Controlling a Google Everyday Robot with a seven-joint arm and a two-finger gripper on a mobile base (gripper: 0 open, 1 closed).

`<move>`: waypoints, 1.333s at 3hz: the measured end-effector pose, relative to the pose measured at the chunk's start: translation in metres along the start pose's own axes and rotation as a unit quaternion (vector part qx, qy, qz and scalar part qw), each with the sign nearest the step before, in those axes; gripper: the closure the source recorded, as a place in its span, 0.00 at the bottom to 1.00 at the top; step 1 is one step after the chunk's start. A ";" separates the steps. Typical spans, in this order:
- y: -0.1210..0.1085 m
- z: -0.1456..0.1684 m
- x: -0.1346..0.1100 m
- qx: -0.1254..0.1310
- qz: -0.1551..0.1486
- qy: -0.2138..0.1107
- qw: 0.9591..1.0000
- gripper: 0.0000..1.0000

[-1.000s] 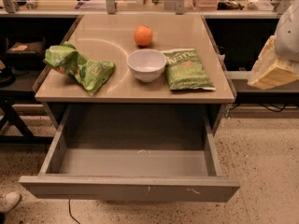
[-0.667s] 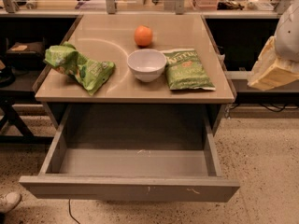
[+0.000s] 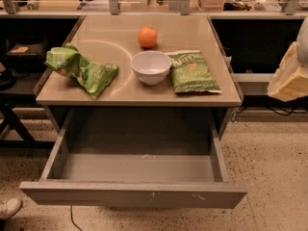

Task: Close top drawer

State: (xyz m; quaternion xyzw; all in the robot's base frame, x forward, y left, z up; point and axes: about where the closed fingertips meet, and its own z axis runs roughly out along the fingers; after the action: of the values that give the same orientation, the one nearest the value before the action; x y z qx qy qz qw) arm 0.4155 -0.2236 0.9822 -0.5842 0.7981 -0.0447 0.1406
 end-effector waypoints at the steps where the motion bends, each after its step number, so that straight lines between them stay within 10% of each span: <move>1: 0.036 0.014 0.012 -0.026 0.034 0.017 0.999 1.00; 4: 0.090 0.068 0.014 -0.102 0.051 0.009 0.993 1.00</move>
Offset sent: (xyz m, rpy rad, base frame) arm -0.0836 0.0253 -0.1186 0.0894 0.2659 -0.0674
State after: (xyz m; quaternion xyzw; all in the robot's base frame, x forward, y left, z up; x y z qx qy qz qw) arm 0.3471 -0.2024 0.8937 -0.5534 0.8286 0.0391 0.0750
